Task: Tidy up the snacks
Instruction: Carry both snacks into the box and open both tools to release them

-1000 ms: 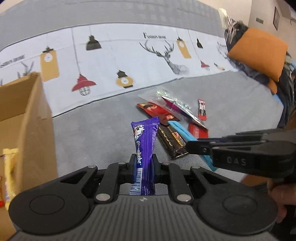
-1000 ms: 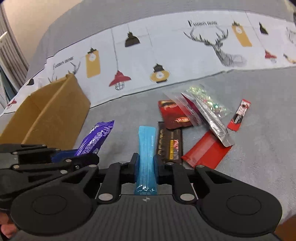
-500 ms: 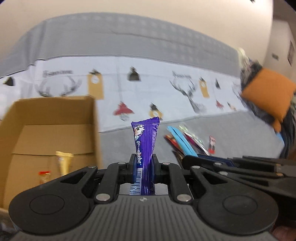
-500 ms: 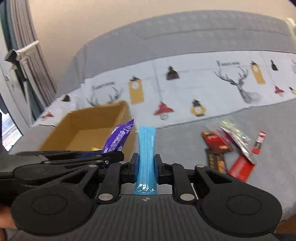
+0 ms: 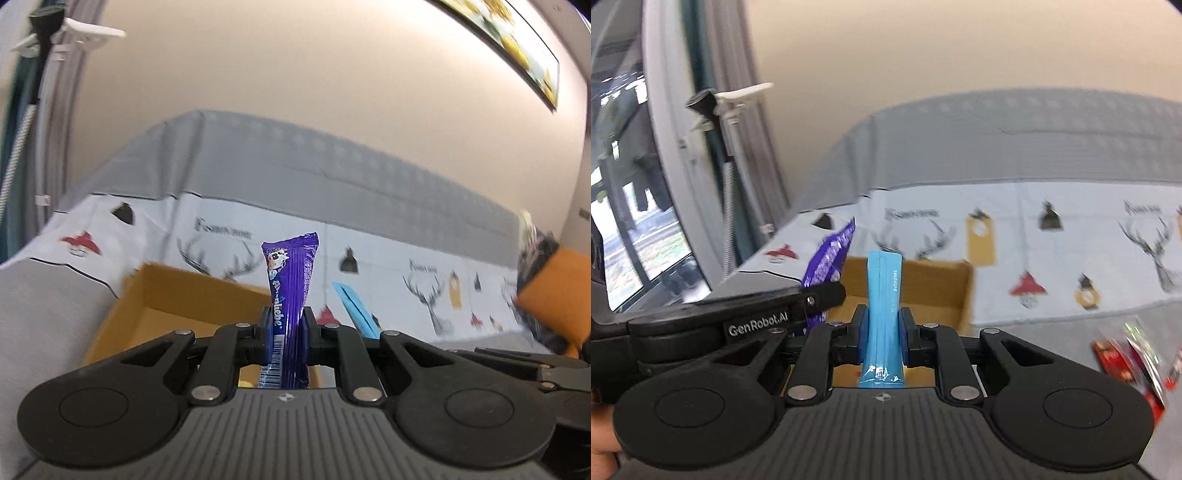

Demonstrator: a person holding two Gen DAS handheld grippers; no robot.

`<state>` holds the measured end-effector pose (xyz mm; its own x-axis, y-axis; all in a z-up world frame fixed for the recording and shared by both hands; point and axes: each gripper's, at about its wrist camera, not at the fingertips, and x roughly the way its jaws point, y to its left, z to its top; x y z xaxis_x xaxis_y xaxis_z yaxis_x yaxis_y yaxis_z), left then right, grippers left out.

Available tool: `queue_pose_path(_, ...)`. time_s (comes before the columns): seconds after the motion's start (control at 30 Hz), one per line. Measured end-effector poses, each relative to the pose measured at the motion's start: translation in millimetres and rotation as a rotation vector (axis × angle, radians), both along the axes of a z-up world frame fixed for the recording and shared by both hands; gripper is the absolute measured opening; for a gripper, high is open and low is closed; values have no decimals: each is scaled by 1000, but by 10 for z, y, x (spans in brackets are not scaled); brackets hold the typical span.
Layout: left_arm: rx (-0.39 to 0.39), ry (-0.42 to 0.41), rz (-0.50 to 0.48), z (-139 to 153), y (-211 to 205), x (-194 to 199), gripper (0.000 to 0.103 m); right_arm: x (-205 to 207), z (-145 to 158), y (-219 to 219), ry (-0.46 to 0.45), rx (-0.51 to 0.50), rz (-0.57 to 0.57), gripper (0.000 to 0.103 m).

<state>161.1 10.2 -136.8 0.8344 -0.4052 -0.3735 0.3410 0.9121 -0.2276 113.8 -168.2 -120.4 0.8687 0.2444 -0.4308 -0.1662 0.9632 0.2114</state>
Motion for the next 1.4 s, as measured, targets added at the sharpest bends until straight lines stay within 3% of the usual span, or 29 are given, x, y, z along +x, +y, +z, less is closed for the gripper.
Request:
queue_pose_path(0.13,-28,-1,30,-46,212,133,15,151,41,220,-5,-29,44,18)
queue_pose_path(0.27,-34,75,47,-343,386,394,15,352,-97,413,8,-109,66,18)
queue_pose_path(0.37,11,151,67,-580,475,618,15,526,-280,475,54,-111,69,18)
queue_pose_path(0.53,33,342,-5,-988,465,923,15,726,-641,551,139,-118,67,18)
queue_pose_path(0.8,178,471,-37,-1474,253,1200,16,937,-1142,515,265,-102,29,18)
queue_pose_path(1.1,224,504,-2,-1588,306,1189,16,1044,-1507,556,368,-120,41,18)
queue_pose_path(1.3,234,510,1,-1591,325,1182,16,1049,-1544,589,375,-137,55,18)
queue_pose_path(1.37,243,488,3,-1562,302,1158,21,1046,-1515,570,370,-117,63,22)
queue_pose_path(1.4,251,472,26,-1536,308,1139,35,1035,-1501,552,369,-98,67,28)
